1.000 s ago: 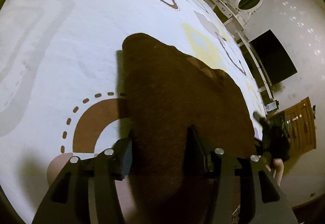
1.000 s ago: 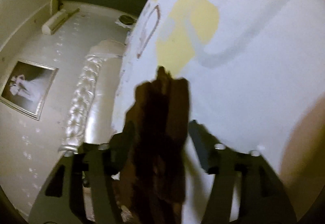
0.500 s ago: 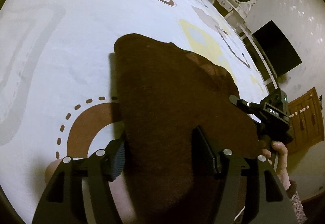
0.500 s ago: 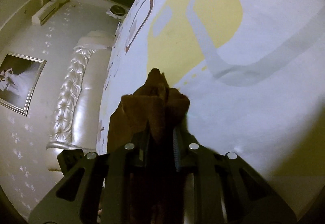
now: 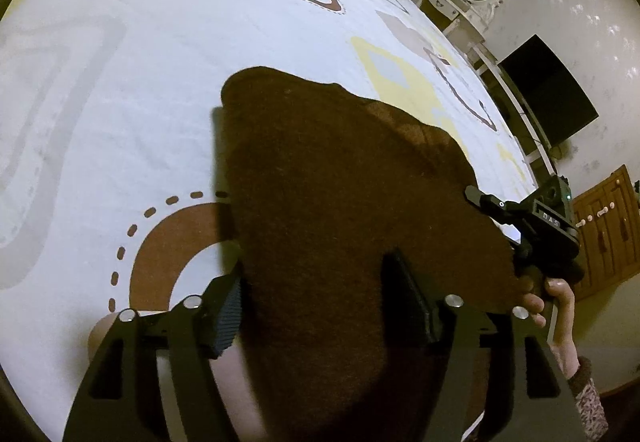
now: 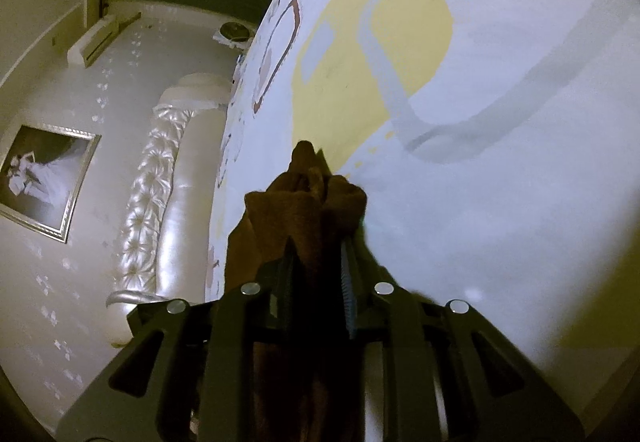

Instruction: Fold small clothes

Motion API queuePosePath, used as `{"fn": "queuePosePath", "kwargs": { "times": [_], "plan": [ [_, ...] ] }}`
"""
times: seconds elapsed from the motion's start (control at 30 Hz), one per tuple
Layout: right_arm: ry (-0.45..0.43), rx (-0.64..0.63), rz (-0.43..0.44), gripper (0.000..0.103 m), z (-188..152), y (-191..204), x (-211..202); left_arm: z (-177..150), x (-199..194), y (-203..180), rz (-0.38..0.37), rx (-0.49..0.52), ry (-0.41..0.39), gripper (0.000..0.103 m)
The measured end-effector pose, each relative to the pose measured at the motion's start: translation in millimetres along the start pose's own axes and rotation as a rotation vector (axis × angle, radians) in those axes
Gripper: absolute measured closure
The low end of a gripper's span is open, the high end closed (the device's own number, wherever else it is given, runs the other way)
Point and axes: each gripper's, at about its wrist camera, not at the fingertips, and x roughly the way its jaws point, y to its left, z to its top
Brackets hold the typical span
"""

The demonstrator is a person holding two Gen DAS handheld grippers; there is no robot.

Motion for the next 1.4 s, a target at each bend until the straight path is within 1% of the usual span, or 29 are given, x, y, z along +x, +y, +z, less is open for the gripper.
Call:
{"fn": "queuePosePath", "kwargs": {
  "times": [0.2,0.33,0.6,0.77,0.87,0.93,0.97,1.0,1.07,1.2,1.3,1.37,1.4],
  "plan": [
    [-0.024,0.022,-0.006,0.082,-14,-7,-23,-3,-1,-8,0.050,0.032,-0.002,0.029],
    [-0.021,0.018,-0.031,0.082,-29,-8,-36,-10,-6,-11,0.072,0.023,-0.009,0.028],
    [-0.010,0.022,-0.044,0.082,-70,-11,-57,-40,-23,-13,0.089,-0.006,-0.034,0.024],
    [0.011,0.004,-0.086,0.081,-91,-7,-65,-63,-37,-19,0.134,-0.006,-0.047,0.023],
    [0.025,-0.016,-0.116,0.075,-107,2,-69,-80,-45,-28,0.196,0.044,-0.055,0.023],
    [0.027,-0.031,-0.136,0.068,-118,7,-72,-96,-49,-35,0.243,0.078,-0.059,0.023],
    [0.025,-0.038,-0.146,0.067,-122,9,-73,-102,-51,-36,0.255,0.086,-0.061,0.023],
    [0.022,-0.048,-0.160,0.064,-129,13,-74,-107,-52,-38,0.266,0.089,-0.065,0.023],
    [0.014,-0.065,-0.189,0.062,-137,18,-76,-118,-57,-40,0.291,0.085,-0.077,0.023],
    [-0.012,-0.118,-0.282,0.055,-157,37,-76,-131,-65,-43,0.323,0.074,-0.094,0.023],
    [-0.029,-0.175,-0.365,0.053,-172,49,-76,-140,-73,-46,0.360,0.082,-0.119,0.023],
    [-0.042,-0.211,-0.415,0.051,-182,55,-77,-145,-78,-48,0.368,0.085,-0.129,0.023],
    [-0.054,-0.240,-0.453,0.048,-188,60,-77,-146,-79,-49,0.373,0.085,-0.133,0.023]
  ]
}}
